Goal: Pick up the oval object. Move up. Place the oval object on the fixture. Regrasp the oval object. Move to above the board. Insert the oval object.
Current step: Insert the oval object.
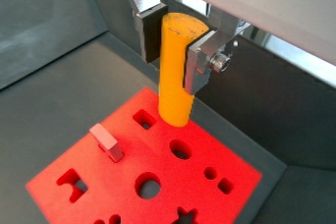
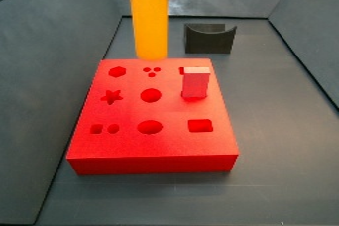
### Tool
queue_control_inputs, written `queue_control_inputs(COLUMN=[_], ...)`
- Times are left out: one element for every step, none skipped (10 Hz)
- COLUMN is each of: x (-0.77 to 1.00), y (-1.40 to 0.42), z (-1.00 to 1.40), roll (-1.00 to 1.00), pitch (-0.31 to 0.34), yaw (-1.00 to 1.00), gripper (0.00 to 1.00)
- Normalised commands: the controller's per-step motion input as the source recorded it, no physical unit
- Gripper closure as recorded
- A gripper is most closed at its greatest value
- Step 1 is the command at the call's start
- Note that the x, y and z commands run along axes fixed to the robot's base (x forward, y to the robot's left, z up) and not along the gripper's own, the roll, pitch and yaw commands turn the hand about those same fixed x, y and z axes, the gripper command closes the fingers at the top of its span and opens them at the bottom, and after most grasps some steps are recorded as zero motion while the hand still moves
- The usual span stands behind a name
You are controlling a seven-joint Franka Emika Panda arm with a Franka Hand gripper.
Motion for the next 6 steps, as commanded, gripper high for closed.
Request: queue_control_inputs(x=[0.46,0.35,0.00,-0.21,-0.38,-0.36], y=[-0.19,-0.18,-0.08,0.00,0.01,0.00], z=[-1.00,-1.00,-1.00,-0.87,-0.63,-0.47], roll=[0.00,0.00,-0.01,-0.08,-0.15,-0.22], pitch=[-0.011,-0.054,-0.091,-0.119,-0.169,-0.179], yaw=[-0.47,-0.39,-0.11,0.06,0.20,0.26], gripper=[1.00,1.00,1.00,1.00,1.00,1.00])
